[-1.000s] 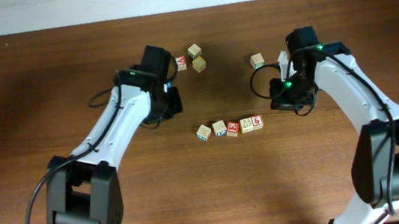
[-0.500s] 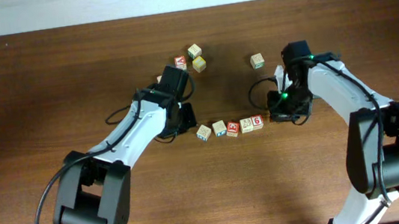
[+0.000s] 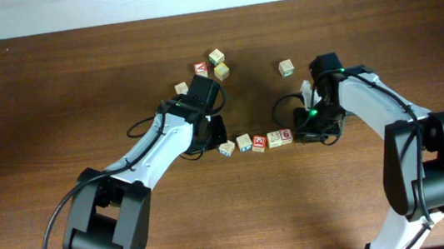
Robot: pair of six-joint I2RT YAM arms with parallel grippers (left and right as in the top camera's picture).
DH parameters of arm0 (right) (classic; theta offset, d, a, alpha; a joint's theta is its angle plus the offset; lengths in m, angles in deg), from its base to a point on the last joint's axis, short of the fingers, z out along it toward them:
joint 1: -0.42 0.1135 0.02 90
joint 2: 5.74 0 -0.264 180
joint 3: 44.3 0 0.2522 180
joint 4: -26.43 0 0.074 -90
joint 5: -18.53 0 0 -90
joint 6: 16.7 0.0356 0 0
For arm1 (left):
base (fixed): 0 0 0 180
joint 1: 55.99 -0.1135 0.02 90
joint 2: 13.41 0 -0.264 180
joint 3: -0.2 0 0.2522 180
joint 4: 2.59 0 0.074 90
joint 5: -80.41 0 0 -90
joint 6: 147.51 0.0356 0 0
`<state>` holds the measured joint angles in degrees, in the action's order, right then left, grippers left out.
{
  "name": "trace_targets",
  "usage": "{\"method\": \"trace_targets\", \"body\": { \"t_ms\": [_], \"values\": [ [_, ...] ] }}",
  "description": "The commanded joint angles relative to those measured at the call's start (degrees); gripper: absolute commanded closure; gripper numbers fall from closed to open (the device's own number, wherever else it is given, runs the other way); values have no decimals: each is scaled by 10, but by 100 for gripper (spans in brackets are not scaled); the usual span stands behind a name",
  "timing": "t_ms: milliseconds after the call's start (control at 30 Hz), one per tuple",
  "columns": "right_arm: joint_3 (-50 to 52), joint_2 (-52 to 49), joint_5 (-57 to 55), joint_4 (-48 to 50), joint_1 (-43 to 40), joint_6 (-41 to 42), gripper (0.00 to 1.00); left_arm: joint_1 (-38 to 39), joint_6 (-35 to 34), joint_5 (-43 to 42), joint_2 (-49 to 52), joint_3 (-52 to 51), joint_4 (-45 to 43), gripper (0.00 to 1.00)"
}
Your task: Rotate 5 blocks
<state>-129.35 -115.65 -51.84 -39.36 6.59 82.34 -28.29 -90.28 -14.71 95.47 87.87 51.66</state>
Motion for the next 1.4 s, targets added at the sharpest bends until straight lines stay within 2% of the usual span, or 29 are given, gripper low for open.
{"method": "trace_targets", "body": {
  "t_ms": [0,167,533,833,933,1367],
  "values": [
    [4,-4,12,6,29,0,84,0,7,-18,6,-4,1,100],
    [4,-4,10,7,47,0,84,2,0,-41,8,-4,0,100],
    [4,-4,10,5,48,0,83,24,-2,-31,10,-7,-28,100],
    [4,-4,10,4,46,3,84,-20,11,-27,10,9,-9,100],
    [3,-4,10,5,46,5,88,-21,11,-26,10,9,3,100],
    [-10,-3,12,-21,-17,-11,91,-24,11,-2,10,8,4,100]
  ]
}}
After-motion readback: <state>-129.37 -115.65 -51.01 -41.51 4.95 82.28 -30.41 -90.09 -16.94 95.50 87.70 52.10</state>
